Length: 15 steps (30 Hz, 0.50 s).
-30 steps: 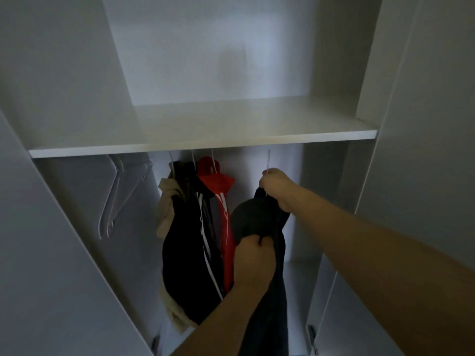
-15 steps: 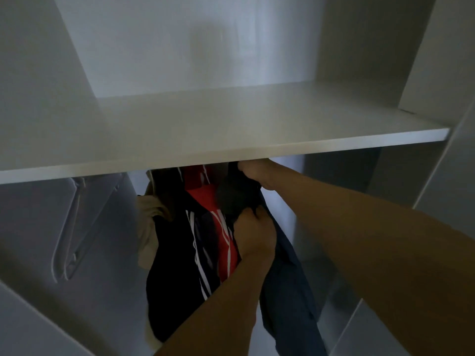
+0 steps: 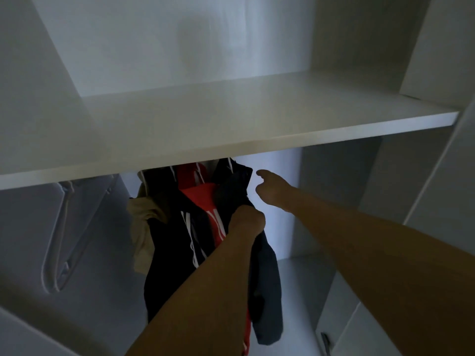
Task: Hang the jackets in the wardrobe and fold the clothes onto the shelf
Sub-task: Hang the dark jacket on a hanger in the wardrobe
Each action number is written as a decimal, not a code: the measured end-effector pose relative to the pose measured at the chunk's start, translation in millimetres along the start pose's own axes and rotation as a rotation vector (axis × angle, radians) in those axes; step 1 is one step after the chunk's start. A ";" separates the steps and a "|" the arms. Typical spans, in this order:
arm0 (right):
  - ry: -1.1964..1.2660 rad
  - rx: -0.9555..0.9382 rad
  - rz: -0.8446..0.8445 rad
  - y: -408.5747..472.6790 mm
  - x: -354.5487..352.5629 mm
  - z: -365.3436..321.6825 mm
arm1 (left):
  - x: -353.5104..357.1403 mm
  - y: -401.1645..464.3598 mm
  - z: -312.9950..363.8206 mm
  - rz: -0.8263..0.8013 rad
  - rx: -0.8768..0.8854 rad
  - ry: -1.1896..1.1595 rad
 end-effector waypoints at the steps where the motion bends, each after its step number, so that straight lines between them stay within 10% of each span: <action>1: -0.022 0.011 -0.001 -10.7 -3.6 3.6 | -3.3 -5.9 2.1 0.017 0.040 0.058; 15: -0.199 0.125 0.146 -307.1 -98.2 58.4 | -3.1 -226.0 -10.3 0.189 0.772 0.508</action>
Point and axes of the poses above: each hand's wrist, its own y-axis towards the middle knuckle, its own x-axis out of the palm, z = x × y, the point moved 8 cm from there along y, towards the middle knuckle, and after that the axes turned 5 degrees about z, right-handed, at the moved point
